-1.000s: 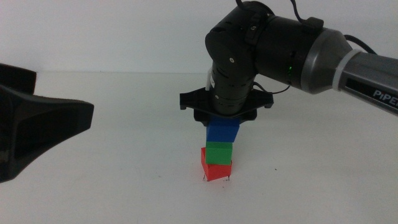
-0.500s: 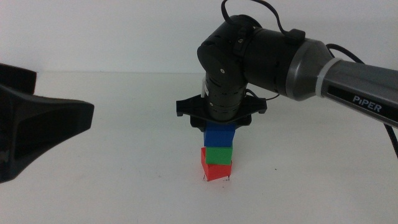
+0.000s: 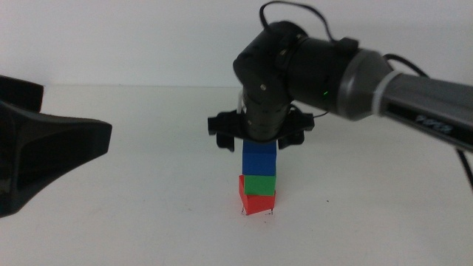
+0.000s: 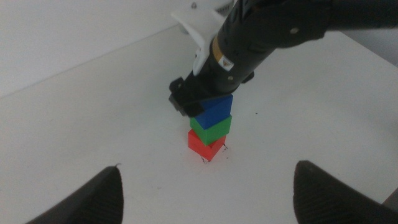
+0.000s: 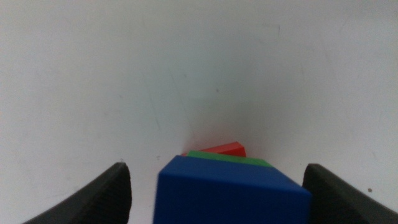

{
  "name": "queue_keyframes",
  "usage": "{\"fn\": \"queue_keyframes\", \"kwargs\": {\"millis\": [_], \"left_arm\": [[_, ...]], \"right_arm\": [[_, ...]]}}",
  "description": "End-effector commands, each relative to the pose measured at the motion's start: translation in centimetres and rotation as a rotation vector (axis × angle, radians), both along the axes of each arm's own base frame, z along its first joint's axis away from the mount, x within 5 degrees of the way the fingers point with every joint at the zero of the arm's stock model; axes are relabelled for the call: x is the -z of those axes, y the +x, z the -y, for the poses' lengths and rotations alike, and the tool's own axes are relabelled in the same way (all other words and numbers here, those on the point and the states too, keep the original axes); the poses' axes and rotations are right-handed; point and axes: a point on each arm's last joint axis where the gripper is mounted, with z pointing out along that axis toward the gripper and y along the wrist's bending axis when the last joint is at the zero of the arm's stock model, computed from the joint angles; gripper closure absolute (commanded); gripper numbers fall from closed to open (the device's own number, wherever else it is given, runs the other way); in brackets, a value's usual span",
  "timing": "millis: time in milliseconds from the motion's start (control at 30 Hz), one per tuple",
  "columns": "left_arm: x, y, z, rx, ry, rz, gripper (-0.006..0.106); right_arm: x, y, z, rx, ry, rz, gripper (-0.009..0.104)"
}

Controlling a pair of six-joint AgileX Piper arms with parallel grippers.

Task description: Stack red cubes first, then green, then blue cubes in a specific spot.

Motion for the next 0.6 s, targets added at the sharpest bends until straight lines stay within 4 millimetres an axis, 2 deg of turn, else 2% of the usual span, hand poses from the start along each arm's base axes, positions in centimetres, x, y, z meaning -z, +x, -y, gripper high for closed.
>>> {"fn": "queue_keyframes", "kwargs": {"millis": [0,67,167,233,300,433,567], "left_arm": [[-0.2,-0.1,0.0,0.001,-0.006,0.008,0.007],[-0.2,-0.1,0.0,0.001,-0.006,0.008,0.007],[-0.2,-0.1,0.0,0.001,-0.006,0.008,0.007],[-0.2,-0.1,0.0,0.001,-0.006,0.008,0.007],[-0.2,-0.1,0.0,0.001,-0.006,0.008,0.007],[-0.2,-0.1,0.0,0.001,-0.006,0.008,0.007],[-0.2,-0.1,0.0,0.001,-0.006,0.008,0.007]], "right_arm": [[-3.3,-0.7,0.9,-0.002,0.030,0.071,0.002],[-6.2,-1.8,2.3,-0.014,0.026,0.109,0.002],[-10.7,-3.9,6.2,-0.008,-0.025,0.202,0.002],[-13.1,-6.0,9.8,0.019,0.008,0.247,0.002],[-14.6,-8.5,13.5,-0.024,0.042,0.313,0.002],[-14.7,-13.1,21.0,-0.044,0.053,0.429,0.002],[-13.5,-16.8,25.9,-0.049,0.027,0.538,0.002]]}}
